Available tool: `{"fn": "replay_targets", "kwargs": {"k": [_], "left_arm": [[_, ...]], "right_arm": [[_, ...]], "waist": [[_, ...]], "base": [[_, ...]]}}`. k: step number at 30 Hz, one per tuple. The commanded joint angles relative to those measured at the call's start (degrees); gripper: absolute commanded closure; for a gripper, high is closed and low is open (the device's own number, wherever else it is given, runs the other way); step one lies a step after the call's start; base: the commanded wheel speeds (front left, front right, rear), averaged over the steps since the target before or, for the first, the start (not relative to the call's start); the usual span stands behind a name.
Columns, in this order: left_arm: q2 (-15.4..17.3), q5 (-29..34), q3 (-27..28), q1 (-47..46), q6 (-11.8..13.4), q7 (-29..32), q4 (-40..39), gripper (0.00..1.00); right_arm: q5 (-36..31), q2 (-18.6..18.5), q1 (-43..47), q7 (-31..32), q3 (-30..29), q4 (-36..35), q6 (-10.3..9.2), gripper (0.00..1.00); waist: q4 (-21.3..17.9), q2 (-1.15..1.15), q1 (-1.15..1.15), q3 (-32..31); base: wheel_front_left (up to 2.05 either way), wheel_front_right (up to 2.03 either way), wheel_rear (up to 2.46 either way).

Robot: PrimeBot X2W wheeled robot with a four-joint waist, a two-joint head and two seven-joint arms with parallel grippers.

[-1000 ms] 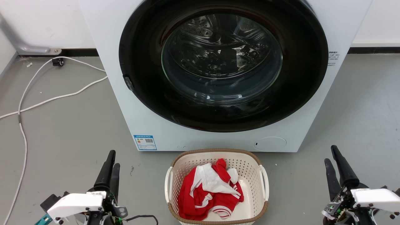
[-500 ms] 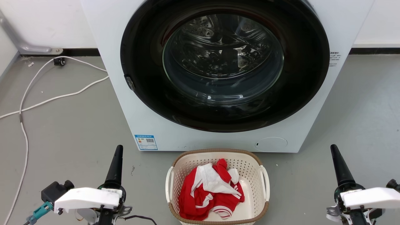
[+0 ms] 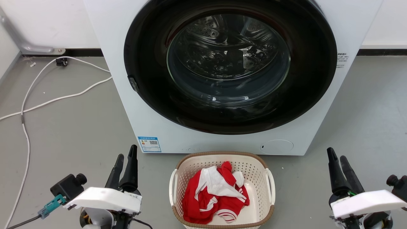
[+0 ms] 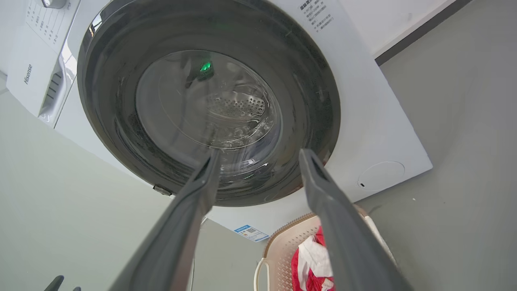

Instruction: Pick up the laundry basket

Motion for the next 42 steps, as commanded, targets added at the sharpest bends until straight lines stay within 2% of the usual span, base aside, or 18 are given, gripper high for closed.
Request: {"fn": "replay_targets", "kwargs": {"k": [1, 22, 42], "left_arm": [[0.57, 2.41, -0.40, -0.21, 0.28, -0.62, -1.06, 0.00], [2.92, 19.09, -5.01, -0.32, 3.48, -4.34, -1.32, 0.00], [3.77, 29.93, -7.87, 0.15, 5.64, -7.27, -0.65, 0.00]], "right_arm": [[-2.71, -0.18, -0.04, -0.33, 0.26, -1.43, 0.06, 0.00], [-19.95, -0.19, 2.60, 0.17, 0.72, -6.21, 0.09, 0.00], [-30.11, -0.22, 4.92, -0.11, 0.21, -8.72, 0.11, 0.00]], "waist": [[0.04, 0.00, 0.00, 0.03], [0.49, 0.00, 0.00, 0.04], [0.65, 0.00, 0.00, 0.05]], "base": [[0.00, 0.00, 0.00], [0.00, 0.00, 0.00], [0.00, 0.00, 0.00]]}}
